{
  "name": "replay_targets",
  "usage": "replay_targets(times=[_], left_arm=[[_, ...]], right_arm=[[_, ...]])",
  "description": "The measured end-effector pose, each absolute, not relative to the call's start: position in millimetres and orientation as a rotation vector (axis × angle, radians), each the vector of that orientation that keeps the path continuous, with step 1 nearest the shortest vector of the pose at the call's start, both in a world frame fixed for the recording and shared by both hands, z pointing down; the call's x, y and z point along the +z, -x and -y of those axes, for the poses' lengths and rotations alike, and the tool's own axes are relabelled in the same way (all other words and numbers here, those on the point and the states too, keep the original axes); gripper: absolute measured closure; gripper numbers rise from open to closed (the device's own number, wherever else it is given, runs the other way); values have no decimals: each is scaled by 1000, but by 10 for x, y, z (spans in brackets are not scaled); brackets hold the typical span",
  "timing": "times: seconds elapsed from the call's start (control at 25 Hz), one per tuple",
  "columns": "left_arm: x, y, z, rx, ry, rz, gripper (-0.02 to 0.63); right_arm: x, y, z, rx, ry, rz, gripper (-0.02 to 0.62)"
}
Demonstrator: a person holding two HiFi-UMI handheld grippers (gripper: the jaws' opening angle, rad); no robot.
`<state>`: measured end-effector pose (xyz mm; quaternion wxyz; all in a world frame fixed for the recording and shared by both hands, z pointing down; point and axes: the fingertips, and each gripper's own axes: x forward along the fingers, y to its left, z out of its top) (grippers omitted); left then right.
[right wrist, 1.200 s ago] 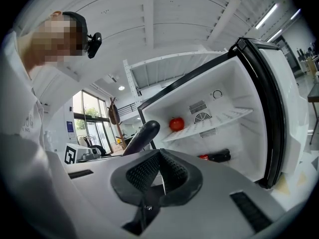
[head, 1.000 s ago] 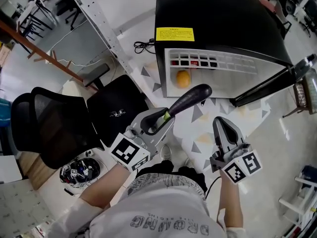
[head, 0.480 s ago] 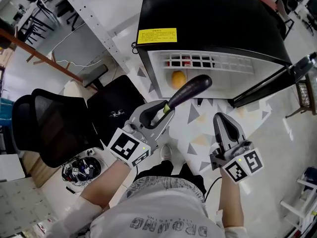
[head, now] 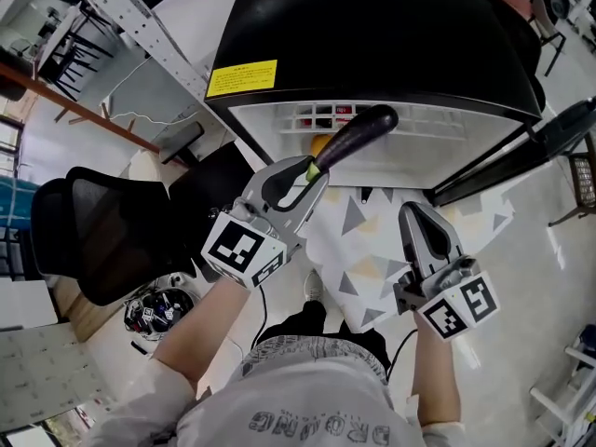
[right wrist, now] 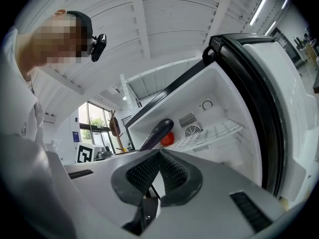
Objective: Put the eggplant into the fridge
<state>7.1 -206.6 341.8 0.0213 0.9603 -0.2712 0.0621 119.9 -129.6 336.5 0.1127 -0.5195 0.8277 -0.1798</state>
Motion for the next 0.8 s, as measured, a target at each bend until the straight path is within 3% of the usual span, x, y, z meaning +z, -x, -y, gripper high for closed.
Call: replay_targets(times=[0.8], left_arm=[[3417, -710, 2649, 505, -3114, 948, 492]], right_arm=[[3298, -1583, 1468, -462, 1423, -2441, 594]])
